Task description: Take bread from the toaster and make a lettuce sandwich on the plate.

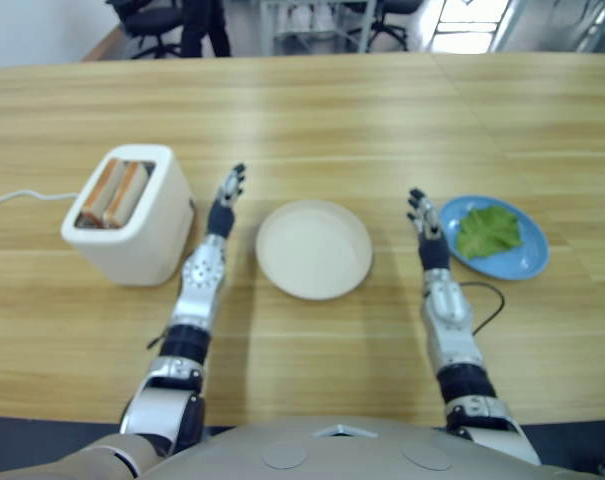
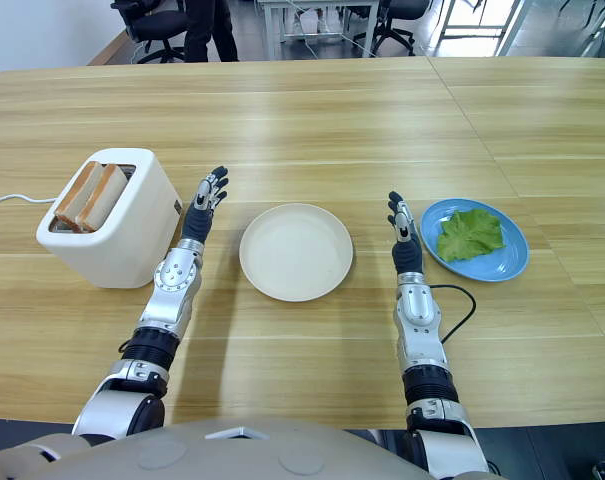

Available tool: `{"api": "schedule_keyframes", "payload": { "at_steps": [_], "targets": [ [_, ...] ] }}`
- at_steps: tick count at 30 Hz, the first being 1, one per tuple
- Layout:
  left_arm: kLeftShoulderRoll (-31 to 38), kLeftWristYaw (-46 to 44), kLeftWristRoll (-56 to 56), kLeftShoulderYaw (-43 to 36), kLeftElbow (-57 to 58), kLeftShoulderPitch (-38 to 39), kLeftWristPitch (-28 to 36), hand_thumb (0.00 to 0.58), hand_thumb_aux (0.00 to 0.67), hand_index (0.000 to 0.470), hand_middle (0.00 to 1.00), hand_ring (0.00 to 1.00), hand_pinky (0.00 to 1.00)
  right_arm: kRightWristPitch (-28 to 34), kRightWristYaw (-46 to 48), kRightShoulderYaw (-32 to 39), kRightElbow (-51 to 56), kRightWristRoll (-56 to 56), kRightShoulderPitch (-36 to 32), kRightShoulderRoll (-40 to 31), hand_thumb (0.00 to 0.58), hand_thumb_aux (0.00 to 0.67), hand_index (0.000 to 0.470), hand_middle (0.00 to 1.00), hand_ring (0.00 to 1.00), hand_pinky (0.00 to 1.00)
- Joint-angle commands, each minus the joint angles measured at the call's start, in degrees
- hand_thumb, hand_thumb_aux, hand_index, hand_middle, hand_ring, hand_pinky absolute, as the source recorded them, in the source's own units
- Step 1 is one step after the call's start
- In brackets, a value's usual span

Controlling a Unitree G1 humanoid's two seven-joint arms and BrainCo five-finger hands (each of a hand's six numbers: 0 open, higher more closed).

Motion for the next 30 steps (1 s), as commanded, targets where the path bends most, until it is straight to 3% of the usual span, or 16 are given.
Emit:
{"api": "schedule_keyframes", "payload": {
  "at_steps": [1,7,10,12,15,17,20,23,26,30],
  "targets": [
    [0.3,-1.7,-0.4,-0.7,-0.4,1.0,-0.6,0.000,0.000,0.000,0.00,0.00,0.00,0.9,1.2,0.5,-0.5,1.1,0.5,0.3,0.000,0.000,0.000,0.00,0.00,0.00],
    [0.1,-3.6,-1.8,-0.5,-2.9,1.4,0.2,0.000,0.000,0.000,0.00,0.00,0.00,0.9,1.9,0.4,-0.5,1.5,0.3,0.6,0.000,0.000,0.000,0.00,0.00,0.00],
    [1.7,-5.5,-4.7,-0.1,-19.3,4.5,4.5,0.000,0.000,0.000,0.00,0.00,0.00,0.9,2.2,0.5,-0.6,1.6,0.2,0.7,0.000,0.000,0.000,0.00,0.00,0.00],
    [5.0,-6.4,-6.3,1.7,-34.8,6.1,10.9,0.000,0.000,0.000,0.00,0.00,0.00,1.0,2.5,0.5,-0.7,1.7,0.3,0.7,0.000,0.000,0.000,0.00,0.00,0.00],
    [14.3,-8.0,-8.5,9.2,-53.8,6.8,20.7,0.000,0.000,0.000,0.00,0.00,0.00,1.1,2.6,0.5,-1.3,1.7,0.8,0.8,0.000,0.000,0.000,0.00,0.00,0.00],
    [23.2,-9.6,-7.4,17.5,-59.7,7.1,25.6,0.000,0.000,0.000,0.00,0.00,0.00,1.2,2.6,0.4,-1.6,1.8,1.1,1.0,0.000,0.000,0.000,0.00,0.00,0.00],
    [34.7,-11.0,-1.2,27.1,-55.8,9.1,26.9,0.000,0.000,0.000,0.00,0.00,0.00,1.3,2.5,0.4,-1.6,1.9,1.4,1.4,0.000,0.000,0.000,0.00,0.00,0.00],
    [43.5,-11.0,6.9,29.4,-46.4,12.4,26.3,0.000,0.000,0.000,0.00,0.00,0.00,1.3,2.6,0.4,-1.4,1.7,1.3,1.7,0.000,0.000,0.000,0.00,0.00,0.00],
    [49.2,-8.9,15.1,27.8,-36.8,15.7,26.4,0.000,0.000,0.000,0.00,0.00,0.00,1.4,2.6,0.4,-1.7,1.7,1.4,1.8,0.000,0.000,0.000,0.00,0.00,0.00],
    [51.6,-4.9,25.6,21.5,-28.1,18.5,28.5,0.000,0.000,0.000,0.00,0.00,0.00,1.6,2.7,0.2,-2.0,1.8,1.4,1.7,0.000,0.000,0.000,0.00,0.00,0.00]
  ]
}}
